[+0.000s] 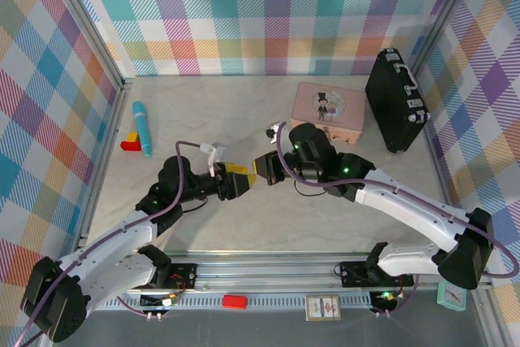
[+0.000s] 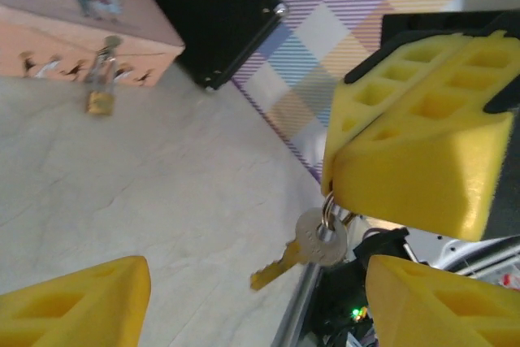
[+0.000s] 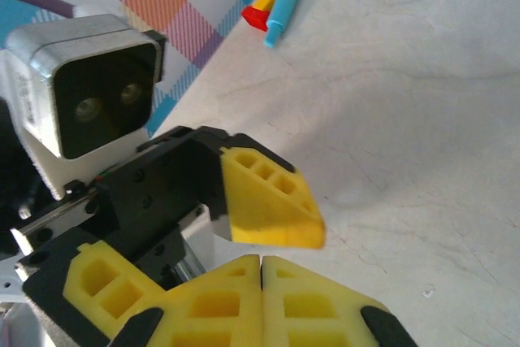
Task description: Unlock the padlock with the key
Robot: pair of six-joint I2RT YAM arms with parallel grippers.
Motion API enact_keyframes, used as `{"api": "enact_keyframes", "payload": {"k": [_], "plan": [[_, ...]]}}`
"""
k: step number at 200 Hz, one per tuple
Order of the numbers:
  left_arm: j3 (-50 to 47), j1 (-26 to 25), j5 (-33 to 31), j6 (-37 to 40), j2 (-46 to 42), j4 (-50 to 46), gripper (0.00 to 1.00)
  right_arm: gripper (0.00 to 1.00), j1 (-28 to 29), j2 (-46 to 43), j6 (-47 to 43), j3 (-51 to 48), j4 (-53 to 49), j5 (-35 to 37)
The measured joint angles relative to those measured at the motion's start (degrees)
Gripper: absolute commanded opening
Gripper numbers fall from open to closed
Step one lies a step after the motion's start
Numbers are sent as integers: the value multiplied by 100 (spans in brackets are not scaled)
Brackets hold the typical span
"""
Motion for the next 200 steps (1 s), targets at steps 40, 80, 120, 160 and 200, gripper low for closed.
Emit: {"api": "enact_keyframes", "payload": {"k": [40, 80, 120, 160, 200], "plan": [[-15, 0, 553, -343, 380, 804, 68, 0, 0, -157, -96, -28, 282, -197], [-13, 0, 826, -437, 326, 868, 60, 0, 0, -157, -140, -28, 400, -326], [-13, 0, 957, -555, 254, 870, 51, 0, 0, -90, -151, -28, 415, -363], [15, 0, 990, -610, 94, 837, 39, 0, 0, -87, -295, -116, 402, -299], [42, 0, 1001, -603, 57, 671, 32, 0, -11, -101, -387, -302, 402, -205]]}}
